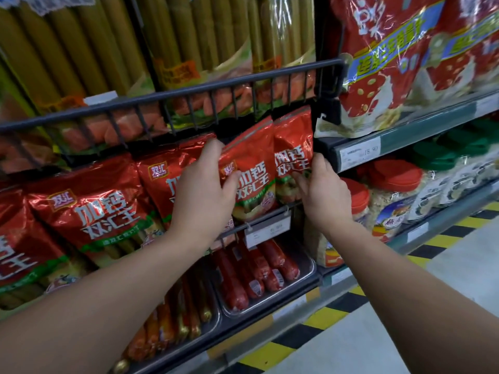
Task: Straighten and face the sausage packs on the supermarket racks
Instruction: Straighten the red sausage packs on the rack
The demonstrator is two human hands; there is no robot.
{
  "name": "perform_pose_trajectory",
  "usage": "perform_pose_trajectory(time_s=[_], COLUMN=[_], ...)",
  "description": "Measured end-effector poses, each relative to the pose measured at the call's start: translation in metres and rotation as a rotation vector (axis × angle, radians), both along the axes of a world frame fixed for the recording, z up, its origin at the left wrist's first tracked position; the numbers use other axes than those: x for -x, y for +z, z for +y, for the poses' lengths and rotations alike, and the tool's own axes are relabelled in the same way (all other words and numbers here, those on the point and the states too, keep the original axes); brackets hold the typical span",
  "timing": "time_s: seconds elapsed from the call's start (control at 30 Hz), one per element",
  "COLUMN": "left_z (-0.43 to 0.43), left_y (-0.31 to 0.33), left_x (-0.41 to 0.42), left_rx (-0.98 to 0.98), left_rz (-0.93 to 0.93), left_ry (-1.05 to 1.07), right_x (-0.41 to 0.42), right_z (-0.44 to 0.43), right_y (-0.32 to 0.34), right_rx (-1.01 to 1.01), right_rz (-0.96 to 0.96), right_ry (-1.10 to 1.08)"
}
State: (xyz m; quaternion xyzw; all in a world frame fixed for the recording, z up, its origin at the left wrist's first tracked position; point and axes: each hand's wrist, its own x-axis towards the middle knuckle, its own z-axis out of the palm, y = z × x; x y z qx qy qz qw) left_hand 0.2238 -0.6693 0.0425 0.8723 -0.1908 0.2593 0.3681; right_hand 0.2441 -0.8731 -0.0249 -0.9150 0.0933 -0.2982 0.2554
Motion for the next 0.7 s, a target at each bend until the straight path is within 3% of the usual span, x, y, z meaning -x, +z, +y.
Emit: perform_pose_trajectory(time_s=[0.13,0.37,0.53,0.7], left_z=[-0.007,-0.014,-0.015,-0.019], left_y=[0.004,0.014,0.015,0.016], left_x=[-0.004,-0.010,-0.014,-0.015], left_rx=[0.028,-0.029,-0.196,-0.527], left_rz=[0.014,0.066,-0.007,-0.186], left_ry=[0.049,0.056,0.102,0.323], right_x=[-0.001,-0.001,-0.004,-0.009], right_z=[0.002,-0.001,0.000,0.001], right_y=[0.002,-0.012,-0.015,-0.011], right_rx=[0.002,-0.105,-0.130,-0.203], right_rz=[0.043,-0.069,-0.113,-0.114], right_ry=[-0.007,0.067,0.054,0.038])
